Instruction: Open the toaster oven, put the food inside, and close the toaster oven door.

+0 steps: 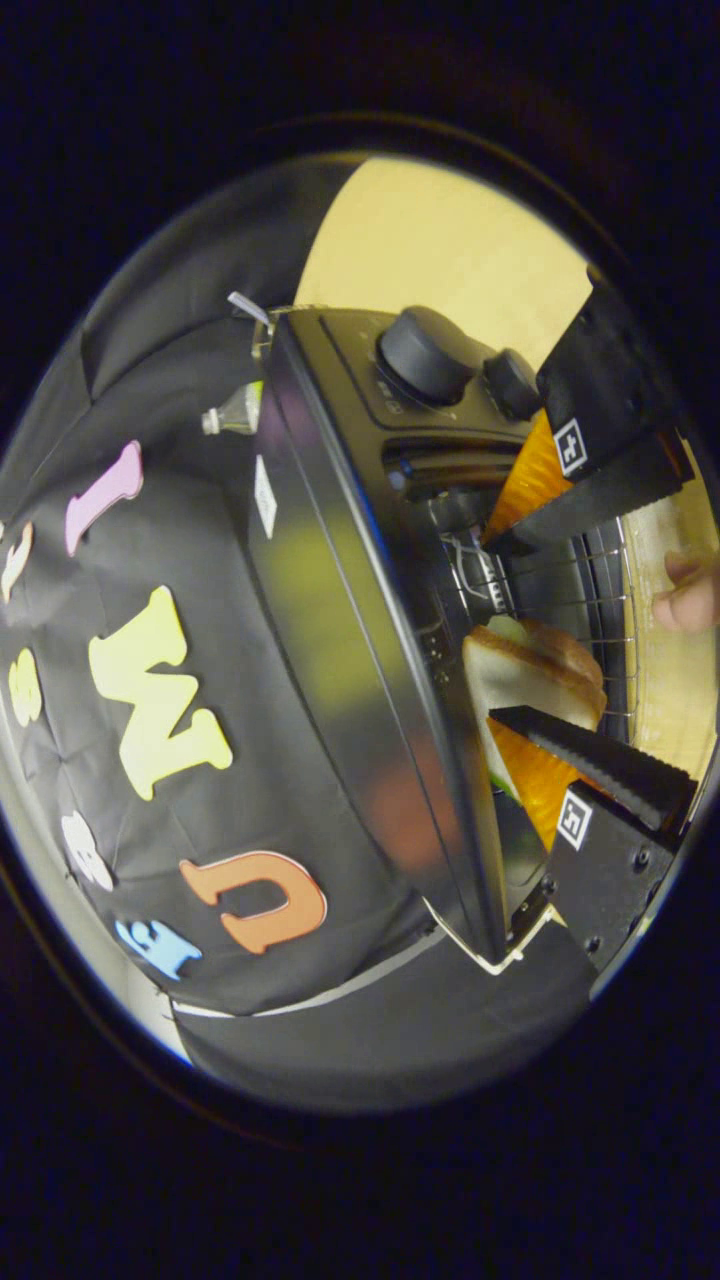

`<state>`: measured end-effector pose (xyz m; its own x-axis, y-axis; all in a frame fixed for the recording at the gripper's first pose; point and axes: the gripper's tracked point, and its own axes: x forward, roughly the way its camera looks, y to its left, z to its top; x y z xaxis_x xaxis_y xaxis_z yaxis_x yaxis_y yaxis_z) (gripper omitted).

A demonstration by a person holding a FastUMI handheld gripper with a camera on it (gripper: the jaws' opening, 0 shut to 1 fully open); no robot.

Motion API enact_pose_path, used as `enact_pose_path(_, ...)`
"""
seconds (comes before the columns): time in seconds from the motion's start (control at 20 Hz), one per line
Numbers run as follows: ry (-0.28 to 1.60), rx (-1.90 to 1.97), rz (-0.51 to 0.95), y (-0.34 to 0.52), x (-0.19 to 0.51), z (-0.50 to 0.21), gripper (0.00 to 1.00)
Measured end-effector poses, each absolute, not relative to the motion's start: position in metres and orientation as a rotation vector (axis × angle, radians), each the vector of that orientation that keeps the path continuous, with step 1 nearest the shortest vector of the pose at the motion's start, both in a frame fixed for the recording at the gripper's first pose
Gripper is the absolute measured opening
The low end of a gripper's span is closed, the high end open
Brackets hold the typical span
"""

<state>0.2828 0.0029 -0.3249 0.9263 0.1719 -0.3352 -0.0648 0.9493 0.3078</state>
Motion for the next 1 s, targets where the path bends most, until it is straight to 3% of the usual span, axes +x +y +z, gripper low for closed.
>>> enact_pose_path(0.45,0.381,0.167,0.161,0.015,0.187,-0.32,0.99)
enact_pose_path(1.0,0.354,-0.141,0.127,0.036,0.096,-0.383,0.98)
